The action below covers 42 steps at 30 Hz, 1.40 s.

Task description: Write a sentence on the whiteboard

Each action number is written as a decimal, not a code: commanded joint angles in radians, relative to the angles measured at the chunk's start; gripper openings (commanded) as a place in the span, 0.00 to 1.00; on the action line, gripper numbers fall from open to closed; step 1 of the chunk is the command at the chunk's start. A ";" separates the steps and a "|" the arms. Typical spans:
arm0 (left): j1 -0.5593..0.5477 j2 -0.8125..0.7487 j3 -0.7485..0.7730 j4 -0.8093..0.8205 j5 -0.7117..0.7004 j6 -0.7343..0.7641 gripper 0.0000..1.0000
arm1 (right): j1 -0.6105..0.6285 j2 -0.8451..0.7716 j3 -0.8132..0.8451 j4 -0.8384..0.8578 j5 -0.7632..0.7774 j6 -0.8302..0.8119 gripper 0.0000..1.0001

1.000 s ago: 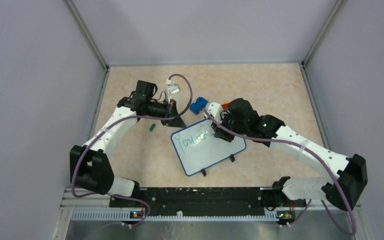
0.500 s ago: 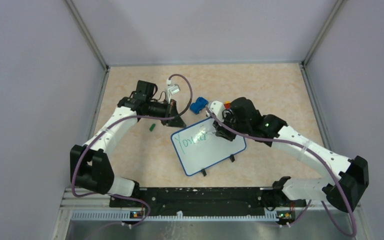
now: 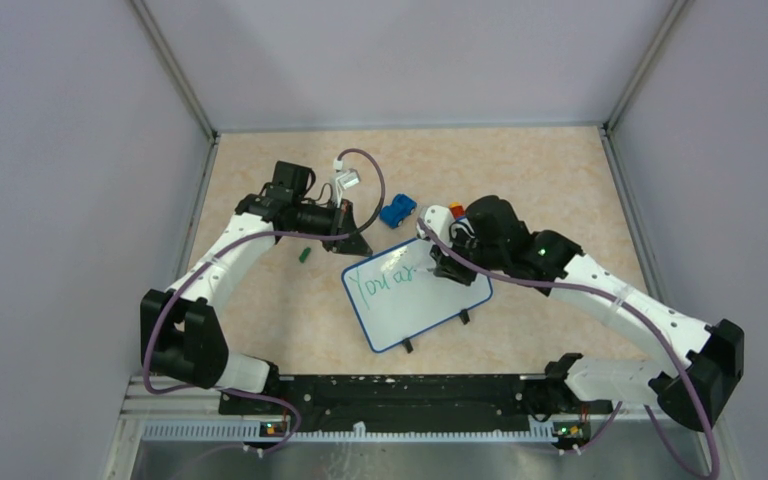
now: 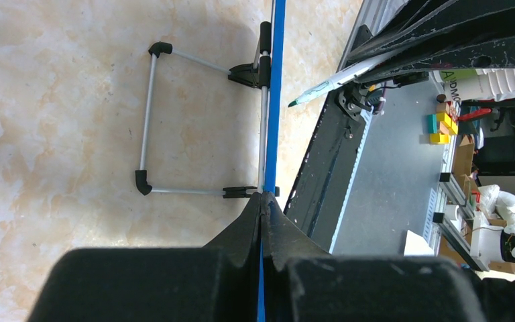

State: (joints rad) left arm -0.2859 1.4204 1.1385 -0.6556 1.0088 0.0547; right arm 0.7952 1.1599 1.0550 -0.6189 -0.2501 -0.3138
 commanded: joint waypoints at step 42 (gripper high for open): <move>-0.007 -0.003 -0.018 0.005 0.019 0.012 0.00 | -0.057 0.039 0.067 0.037 0.104 -0.012 0.00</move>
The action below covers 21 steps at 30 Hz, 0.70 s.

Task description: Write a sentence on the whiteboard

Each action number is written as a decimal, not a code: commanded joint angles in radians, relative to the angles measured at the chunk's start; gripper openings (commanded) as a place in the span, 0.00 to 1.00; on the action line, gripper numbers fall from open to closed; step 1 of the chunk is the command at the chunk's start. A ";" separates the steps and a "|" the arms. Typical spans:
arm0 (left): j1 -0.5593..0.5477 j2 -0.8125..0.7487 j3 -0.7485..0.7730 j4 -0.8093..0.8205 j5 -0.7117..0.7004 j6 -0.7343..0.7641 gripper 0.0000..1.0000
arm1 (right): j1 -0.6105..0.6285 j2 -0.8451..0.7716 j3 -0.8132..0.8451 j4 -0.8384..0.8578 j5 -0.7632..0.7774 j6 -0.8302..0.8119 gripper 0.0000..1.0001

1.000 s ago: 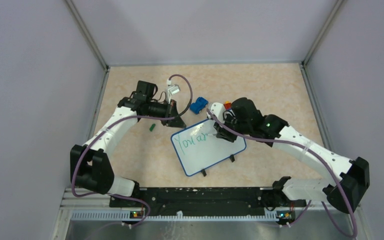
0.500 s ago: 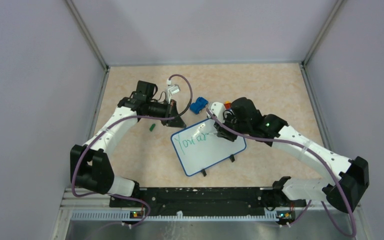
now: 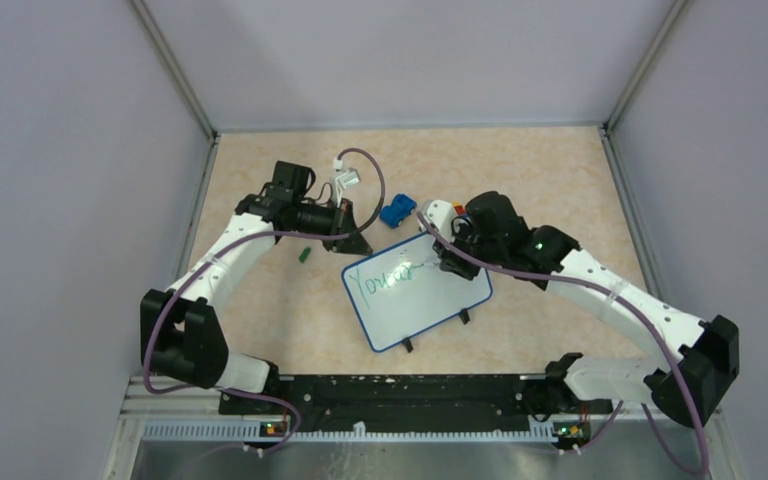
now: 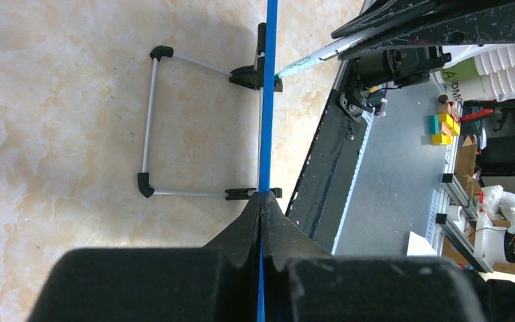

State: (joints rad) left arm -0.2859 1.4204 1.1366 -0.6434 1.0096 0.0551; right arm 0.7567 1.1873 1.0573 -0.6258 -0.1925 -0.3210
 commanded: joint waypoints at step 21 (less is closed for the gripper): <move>-0.006 -0.012 -0.042 -0.004 0.016 0.022 0.00 | 0.031 0.062 0.049 0.057 -0.024 0.013 0.00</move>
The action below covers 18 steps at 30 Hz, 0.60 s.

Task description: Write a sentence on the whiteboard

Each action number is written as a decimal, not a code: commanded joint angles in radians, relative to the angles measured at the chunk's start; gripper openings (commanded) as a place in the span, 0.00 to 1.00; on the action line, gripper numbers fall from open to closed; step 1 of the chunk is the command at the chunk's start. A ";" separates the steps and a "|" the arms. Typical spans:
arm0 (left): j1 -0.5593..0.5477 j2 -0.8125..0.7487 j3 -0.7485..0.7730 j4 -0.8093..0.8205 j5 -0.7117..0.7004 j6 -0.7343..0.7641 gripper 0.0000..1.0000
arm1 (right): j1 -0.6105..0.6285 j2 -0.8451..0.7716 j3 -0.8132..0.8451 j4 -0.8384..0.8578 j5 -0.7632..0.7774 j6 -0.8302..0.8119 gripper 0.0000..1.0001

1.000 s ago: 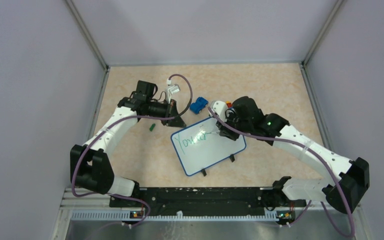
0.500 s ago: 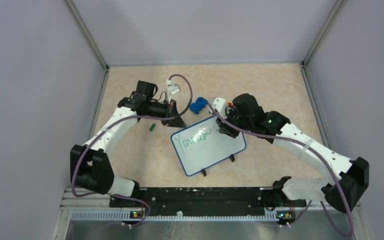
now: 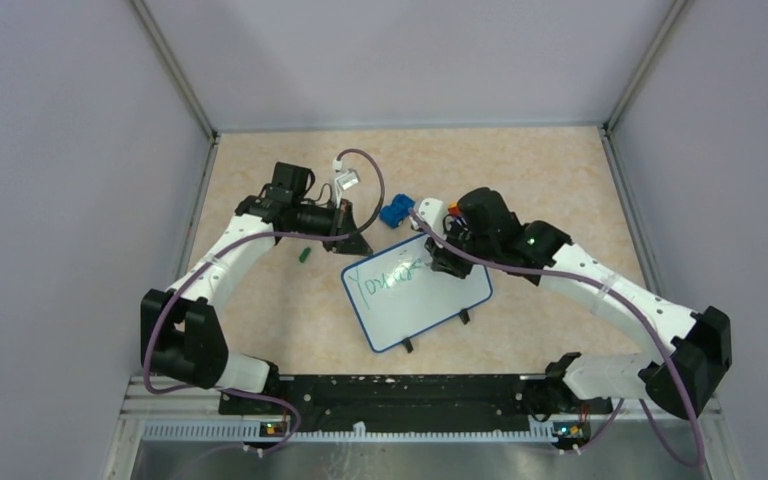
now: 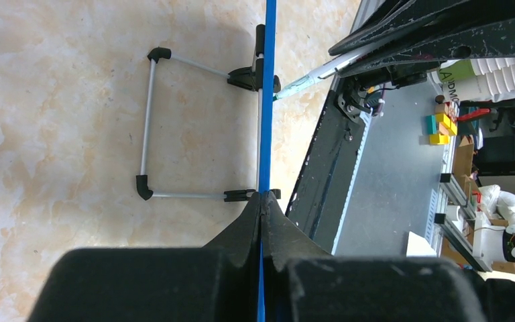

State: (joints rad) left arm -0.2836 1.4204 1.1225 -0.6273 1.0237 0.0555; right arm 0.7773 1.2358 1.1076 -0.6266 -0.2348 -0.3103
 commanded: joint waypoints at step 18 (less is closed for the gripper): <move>-0.009 -0.008 -0.030 -0.011 -0.001 0.015 0.00 | 0.005 -0.047 -0.099 0.044 0.059 -0.002 0.00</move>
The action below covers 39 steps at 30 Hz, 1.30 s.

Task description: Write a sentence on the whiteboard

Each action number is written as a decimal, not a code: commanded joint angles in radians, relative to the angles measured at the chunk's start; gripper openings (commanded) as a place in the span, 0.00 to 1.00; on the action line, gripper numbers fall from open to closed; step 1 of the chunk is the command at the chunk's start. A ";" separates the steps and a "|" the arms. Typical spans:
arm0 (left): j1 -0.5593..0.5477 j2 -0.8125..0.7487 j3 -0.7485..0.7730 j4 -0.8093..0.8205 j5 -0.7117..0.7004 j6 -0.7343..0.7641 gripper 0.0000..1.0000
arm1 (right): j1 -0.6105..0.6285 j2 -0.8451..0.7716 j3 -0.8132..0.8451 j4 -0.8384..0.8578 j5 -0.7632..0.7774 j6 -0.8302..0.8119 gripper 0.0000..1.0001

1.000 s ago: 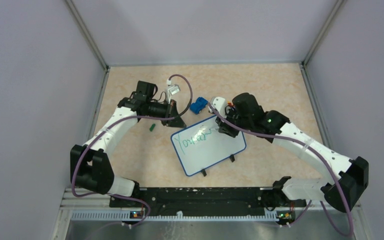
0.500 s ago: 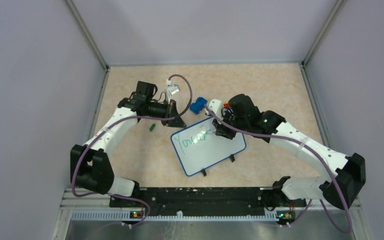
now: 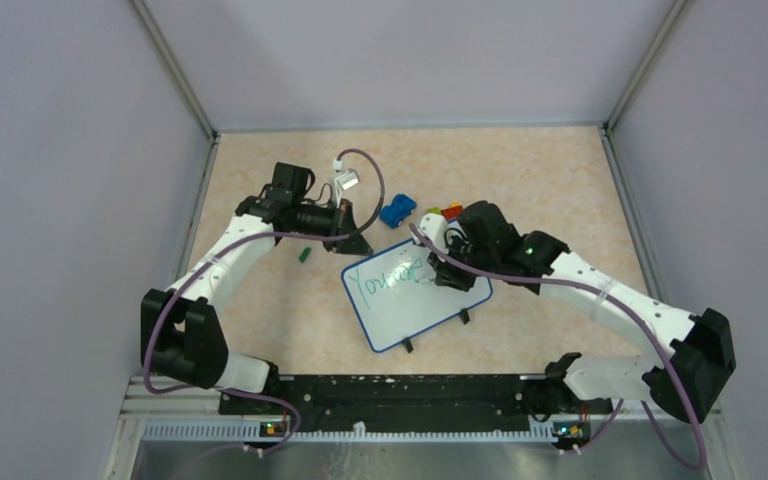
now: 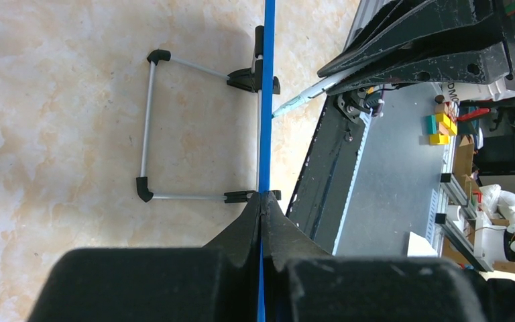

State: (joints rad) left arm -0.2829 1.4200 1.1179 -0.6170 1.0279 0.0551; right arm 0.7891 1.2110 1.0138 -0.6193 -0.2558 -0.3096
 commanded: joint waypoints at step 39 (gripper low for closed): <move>-0.009 -0.001 -0.013 -0.029 -0.009 0.019 0.00 | -0.215 -0.093 0.078 -0.038 -0.100 0.035 0.00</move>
State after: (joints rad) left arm -0.2832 1.4200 1.1175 -0.6174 1.0355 0.0551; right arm 0.5800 1.1431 1.0931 -0.6884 -0.3233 -0.2855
